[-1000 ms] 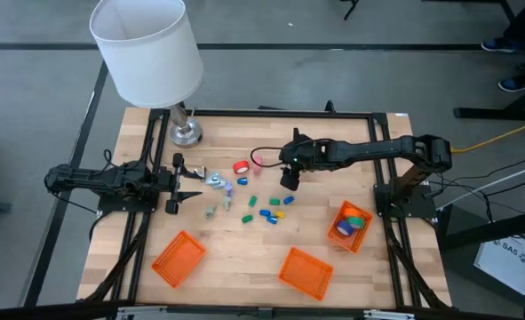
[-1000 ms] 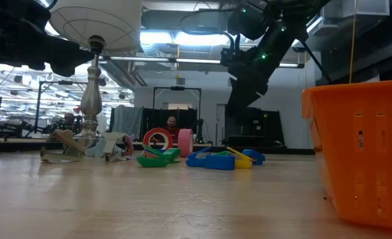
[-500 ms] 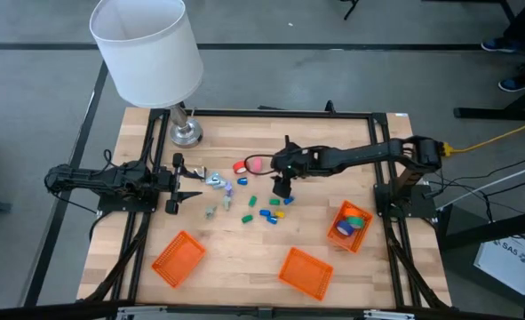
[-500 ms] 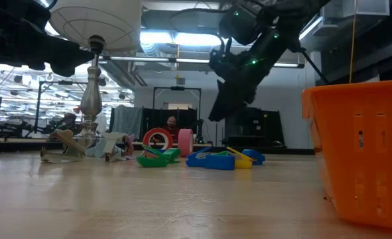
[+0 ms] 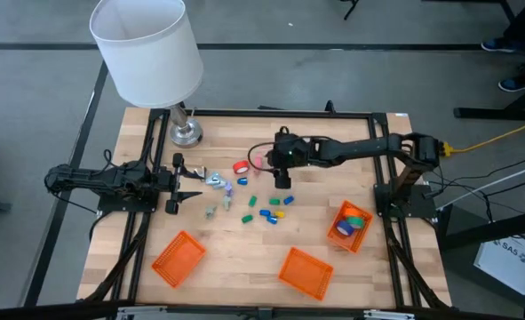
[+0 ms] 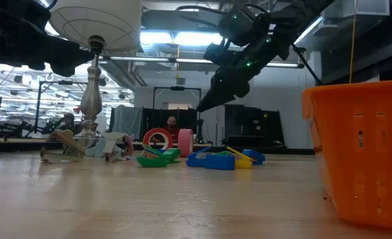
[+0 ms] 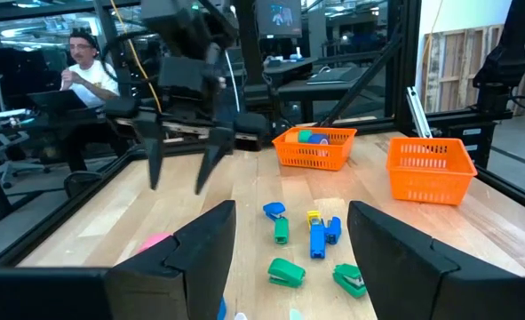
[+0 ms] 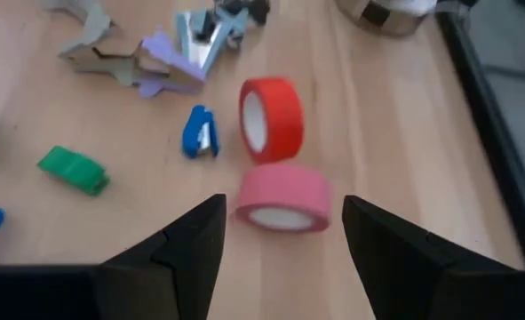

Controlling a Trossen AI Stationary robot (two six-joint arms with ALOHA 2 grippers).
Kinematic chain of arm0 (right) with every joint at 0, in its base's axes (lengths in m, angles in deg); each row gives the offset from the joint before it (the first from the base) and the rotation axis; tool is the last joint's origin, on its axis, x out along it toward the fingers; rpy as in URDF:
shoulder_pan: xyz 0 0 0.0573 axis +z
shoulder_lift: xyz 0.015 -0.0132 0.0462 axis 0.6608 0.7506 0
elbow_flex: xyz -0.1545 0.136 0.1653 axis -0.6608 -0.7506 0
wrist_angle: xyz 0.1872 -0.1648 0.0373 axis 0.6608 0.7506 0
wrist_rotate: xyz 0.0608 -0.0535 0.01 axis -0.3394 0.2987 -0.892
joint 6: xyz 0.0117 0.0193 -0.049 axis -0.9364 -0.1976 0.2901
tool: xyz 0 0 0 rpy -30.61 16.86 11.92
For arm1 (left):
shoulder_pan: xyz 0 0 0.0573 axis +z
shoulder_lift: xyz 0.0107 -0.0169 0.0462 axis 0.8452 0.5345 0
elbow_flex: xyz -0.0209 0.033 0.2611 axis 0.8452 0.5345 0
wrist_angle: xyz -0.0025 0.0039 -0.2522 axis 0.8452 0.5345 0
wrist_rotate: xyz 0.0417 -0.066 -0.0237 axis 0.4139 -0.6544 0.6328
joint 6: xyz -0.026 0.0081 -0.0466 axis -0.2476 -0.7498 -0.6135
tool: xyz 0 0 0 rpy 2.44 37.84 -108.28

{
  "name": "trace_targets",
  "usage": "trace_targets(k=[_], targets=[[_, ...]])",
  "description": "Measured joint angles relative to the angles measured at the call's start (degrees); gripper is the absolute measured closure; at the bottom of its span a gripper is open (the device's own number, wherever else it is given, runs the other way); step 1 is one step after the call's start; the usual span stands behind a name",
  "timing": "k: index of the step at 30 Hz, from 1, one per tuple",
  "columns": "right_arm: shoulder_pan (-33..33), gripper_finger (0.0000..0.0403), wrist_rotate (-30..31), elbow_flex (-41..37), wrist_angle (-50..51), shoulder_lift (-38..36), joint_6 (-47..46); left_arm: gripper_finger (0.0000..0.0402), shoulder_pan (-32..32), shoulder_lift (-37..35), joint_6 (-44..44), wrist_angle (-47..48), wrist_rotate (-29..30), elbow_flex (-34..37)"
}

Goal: Pick and place Stapler, Stapler remover, tape
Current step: Put the red tape into the right orange bin

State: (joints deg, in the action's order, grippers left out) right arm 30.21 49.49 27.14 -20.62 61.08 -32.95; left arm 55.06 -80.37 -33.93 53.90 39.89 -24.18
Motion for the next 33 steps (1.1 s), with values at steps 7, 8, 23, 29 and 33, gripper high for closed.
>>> trace_targets(k=[7, 8, 23, 29, 33], targets=[[-2.7, 0.0171, -6.9, 3.5, 2.4, 0.0, 6.6, 0.0185, 0.0, 0.0, 0.0, 0.0, 0.0, 0.0], [-2.7, 0.0171, -7.0, 3.5, 2.6, 0.0, 7.0, 0.0186, 0.0, 0.0, 0.0, 0.0, 0.0, 0.0], [2.6, 0.0171, -7.1, 2.4, 2.5, 0.9, 7.1, 0.0187, 0.0, 0.0, 0.0, 0.0, 0.0, 0.0], [4.4, 0.0171, -7.1, 7.0, 3.7, 5.0, 7.1, 0.0185, 0.0, 0.0, 0.0, 0.0, 0.0, 0.0], [4.3, 0.0171, -6.3, 12.0, 6.4, 8.8, 7.1, 0.0187, 0.0, 0.0, 0.0, 0.0, 0.0, 0.0]])
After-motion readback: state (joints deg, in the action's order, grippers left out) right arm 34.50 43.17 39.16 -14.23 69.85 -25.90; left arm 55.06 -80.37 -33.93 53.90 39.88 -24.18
